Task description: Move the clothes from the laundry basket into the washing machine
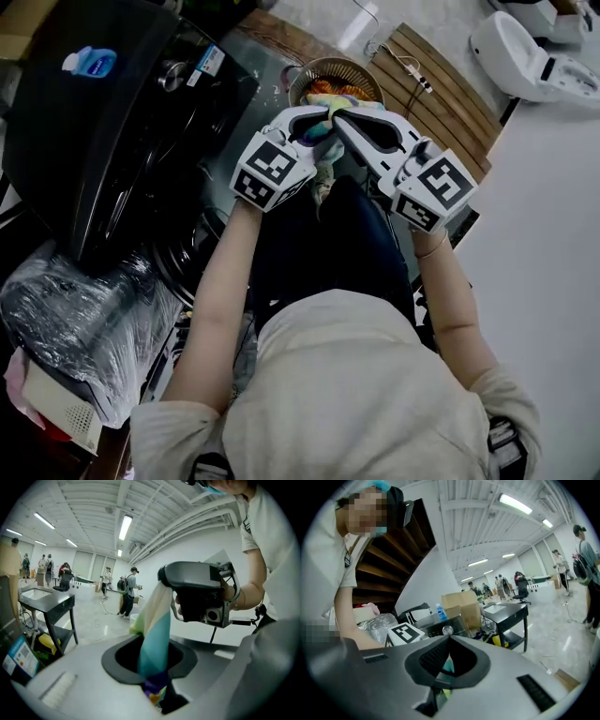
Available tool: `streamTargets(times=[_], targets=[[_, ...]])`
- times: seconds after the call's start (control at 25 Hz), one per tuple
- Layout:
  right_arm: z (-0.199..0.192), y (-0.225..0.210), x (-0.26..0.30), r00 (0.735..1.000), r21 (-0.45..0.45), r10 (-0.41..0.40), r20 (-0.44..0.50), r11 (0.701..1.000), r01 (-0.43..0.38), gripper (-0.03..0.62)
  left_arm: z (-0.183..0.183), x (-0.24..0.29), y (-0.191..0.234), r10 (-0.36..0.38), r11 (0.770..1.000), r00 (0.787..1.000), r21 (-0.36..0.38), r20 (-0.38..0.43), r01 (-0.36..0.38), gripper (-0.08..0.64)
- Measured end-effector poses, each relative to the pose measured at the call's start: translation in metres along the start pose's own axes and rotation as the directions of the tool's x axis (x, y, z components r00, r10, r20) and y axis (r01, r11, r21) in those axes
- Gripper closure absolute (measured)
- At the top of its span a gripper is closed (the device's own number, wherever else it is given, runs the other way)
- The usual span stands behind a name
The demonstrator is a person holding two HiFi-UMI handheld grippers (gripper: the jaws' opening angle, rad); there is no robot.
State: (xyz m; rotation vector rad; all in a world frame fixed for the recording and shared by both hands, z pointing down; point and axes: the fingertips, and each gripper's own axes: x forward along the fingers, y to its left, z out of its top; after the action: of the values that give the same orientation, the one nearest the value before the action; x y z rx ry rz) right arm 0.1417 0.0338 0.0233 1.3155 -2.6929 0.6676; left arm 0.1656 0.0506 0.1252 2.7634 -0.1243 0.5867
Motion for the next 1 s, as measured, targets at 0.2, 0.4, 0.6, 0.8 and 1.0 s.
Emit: streamTargets(times=[0.2,0.4,0.6,0.8,1.0], targets=[[0.017,0.007,-0.003,0.999,-0.061,0.050,-0.001,0.997,-0.050,0.580,0.027,-0.036,0.014,0.112,0.994,0.993,0.006,0.033,-0.113,0.514],[-0.003,-0.006,-0.005,0.999,-0.017,0.047,0.006,0.999,-0.047,0.580,0.053,-0.074,0.028,0.233,0.971,0.970,0.032,0.066,-0.235,0.514],[-0.062,-0.035,0.006,0.988,-0.015,-0.036,-0.149,0.999,0.034,0.387,0.065,-0.110,0.050,0.353,0.935,0.931,-0.017,0.096,-0.353,0.514],[-0.151,-0.055,0.039,0.930,-0.035,-0.068,-0.361,0.998,0.060,0.318,0.065,-0.128,0.058,0.400,0.917,0.910,-0.029,0.107,-0.399,0.514],[-0.229,-0.072,0.083,0.825,-0.086,-0.071,-0.561,0.996,0.028,0.281,0.062,-0.143,0.060,0.432,0.902,0.895,-0.058,0.106,-0.429,0.515]])
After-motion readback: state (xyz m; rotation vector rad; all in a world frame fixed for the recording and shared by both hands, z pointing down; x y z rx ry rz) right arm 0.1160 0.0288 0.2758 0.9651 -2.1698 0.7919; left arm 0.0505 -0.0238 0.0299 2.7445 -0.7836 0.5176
